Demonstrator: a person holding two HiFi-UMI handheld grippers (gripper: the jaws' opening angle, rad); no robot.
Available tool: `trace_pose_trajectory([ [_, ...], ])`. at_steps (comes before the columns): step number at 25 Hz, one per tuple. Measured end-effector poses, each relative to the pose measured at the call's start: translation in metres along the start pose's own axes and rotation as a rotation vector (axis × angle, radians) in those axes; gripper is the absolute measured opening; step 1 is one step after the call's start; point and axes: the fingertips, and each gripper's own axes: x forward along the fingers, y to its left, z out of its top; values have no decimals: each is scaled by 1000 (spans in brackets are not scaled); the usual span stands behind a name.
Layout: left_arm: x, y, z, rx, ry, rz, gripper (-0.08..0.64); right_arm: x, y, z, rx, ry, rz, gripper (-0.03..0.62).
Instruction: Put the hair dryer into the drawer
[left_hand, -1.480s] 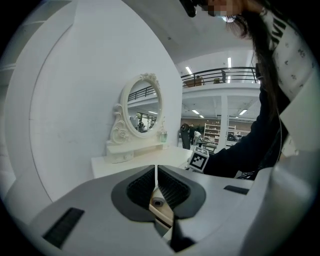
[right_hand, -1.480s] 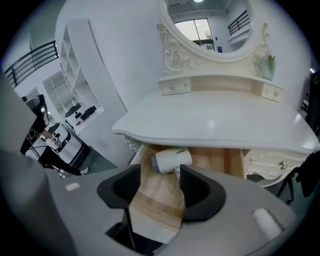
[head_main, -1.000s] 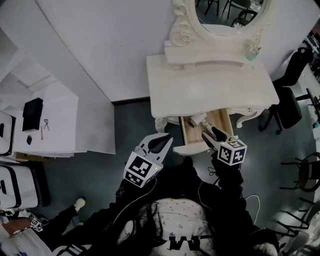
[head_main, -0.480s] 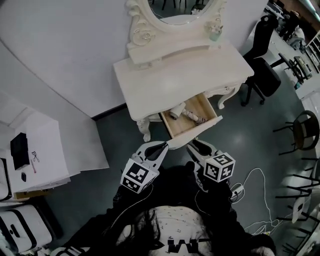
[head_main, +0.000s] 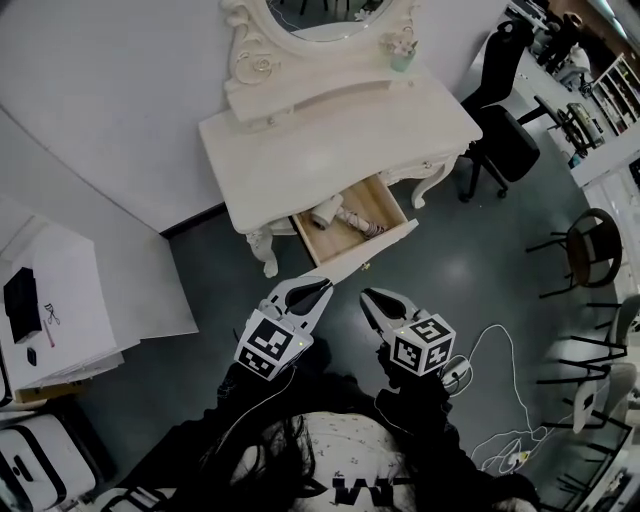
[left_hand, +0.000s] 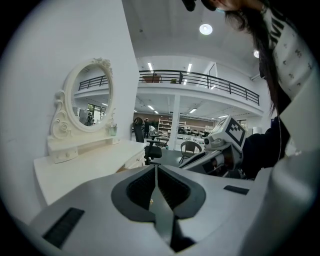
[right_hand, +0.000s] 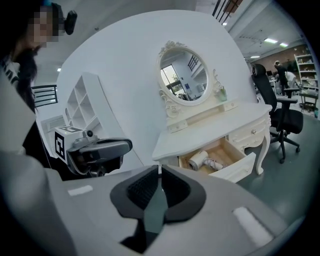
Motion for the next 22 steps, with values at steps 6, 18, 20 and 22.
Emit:
trace_pose_trajectory([
  [6,6,-39,-1,14,8,34,2,-40,-1,-15,-22,-8,21,25],
  [18,-27,-148,-15,18,-17,184,2,-124,25,-57,-103,-29,147,24],
  [20,-36,-165,-24,4,-14,207,2,-136,34,-67,-113,-28,167,24],
  [22,-44,-181,-30,-4,-13,225,2,-147,42,-76,-122,-28,187,25],
])
